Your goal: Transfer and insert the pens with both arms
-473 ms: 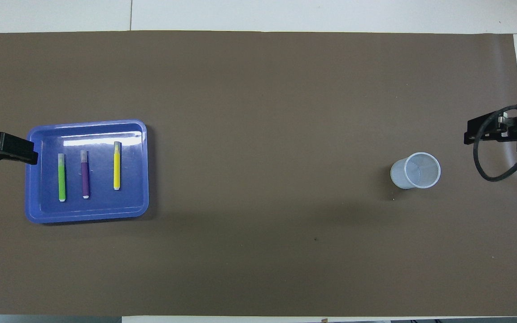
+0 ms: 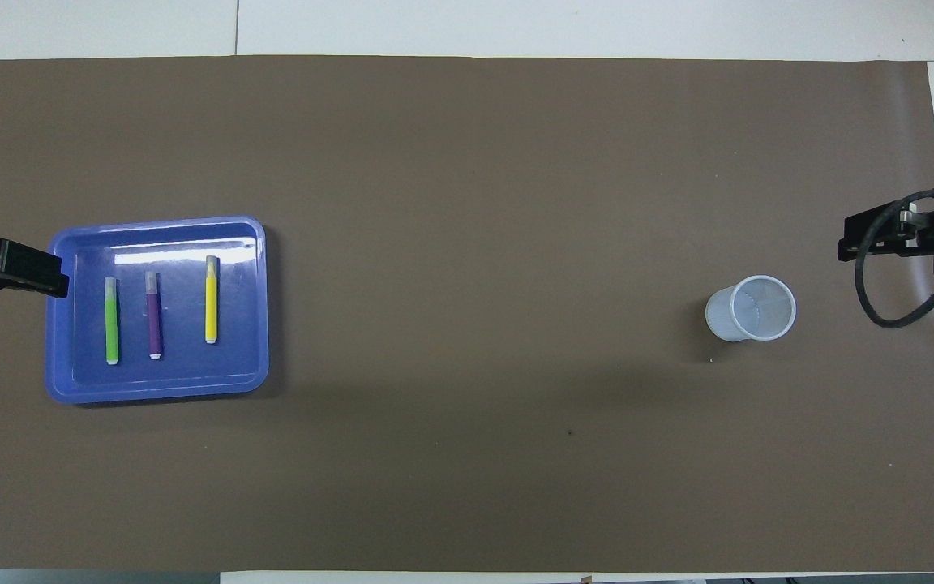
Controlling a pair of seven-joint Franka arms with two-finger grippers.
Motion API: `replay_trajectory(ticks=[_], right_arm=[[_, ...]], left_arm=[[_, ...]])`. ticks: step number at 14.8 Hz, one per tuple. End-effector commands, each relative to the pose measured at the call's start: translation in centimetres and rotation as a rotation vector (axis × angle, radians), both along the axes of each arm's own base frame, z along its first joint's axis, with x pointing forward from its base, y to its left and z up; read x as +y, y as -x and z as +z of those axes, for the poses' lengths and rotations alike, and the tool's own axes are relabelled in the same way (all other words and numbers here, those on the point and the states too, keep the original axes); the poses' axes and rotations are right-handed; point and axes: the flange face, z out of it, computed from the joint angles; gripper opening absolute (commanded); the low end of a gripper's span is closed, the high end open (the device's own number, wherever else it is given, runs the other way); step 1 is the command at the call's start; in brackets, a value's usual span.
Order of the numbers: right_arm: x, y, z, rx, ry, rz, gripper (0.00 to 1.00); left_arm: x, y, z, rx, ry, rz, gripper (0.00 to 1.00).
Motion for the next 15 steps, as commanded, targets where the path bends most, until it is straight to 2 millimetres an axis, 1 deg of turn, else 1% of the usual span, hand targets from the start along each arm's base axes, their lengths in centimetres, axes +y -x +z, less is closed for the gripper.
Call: replay_trajectory(ticks=[1,3,5,6,7,8,9,10,11,12,13,15], right_arm=[[-0.3,0.3,-0.1,0.009,-0.017,0.01,1.0],[-0.3,0.3,-0.1,0.009,-0.017,0.01,1.0],[-0.3,0.3,-0.1,0.009,-0.017,0.01,1.0],[-0.3,0.3,-0.1,0.009,-0.017,0.01,1.0],[-0.3,0.3,-0.1,0.009,-0.017,0.01,1.0],[-0.3,0.3,-0.1,0.009,-0.017,0.01,1.0],[-0.3,0.3,-0.1,0.009,-0.019,0.01,1.0],[-0.3,0.3,-0.1,0.009,-0.019,0.01,1.0],[-0.3,0.3,-0.1,0.009,-0.019,0.01,1.0],[-0.3,0.3,-0.1,0.009,-0.019,0.01,1.0],[-0.3,0.3,-0.1,0.009,-0.019,0.01,1.0],[-0.3,0.3,-0.1,0.009,-0.019,0.01,1.0]], left_arm=[[0.2,0.3,0.0,-0.003,0.005,0.006,1.0],[0.6,0.2,-0.7,-0.025,0.009,0.002,1.0],[1.5,0.8,-2.2,-0.044,0.014,0.015,1.0],[2.6,1.1,-3.1,-0.044,0.015,0.033,1.0],[3.9,1.2,-4.5,-0.048,0.016,0.055,1.0],[4.5,1.2,-5.6,-0.056,0.017,0.058,1.0],[5.3,1.0,-7.0,-0.055,0.018,0.042,1.0],[6.6,0.7,-8.7,-0.055,0.02,0.023,1.0],[8.1,0.9,-10.6,-0.057,0.021,0.017,1.0],[8.9,1.1,-12.4,-0.058,0.022,0.01,1.0],[9.8,1.0,-15.0,-0.057,0.023,-0.007,1.0],[11.9,-0.3,-19.4,-0.044,0.02,-0.027,1.0]])
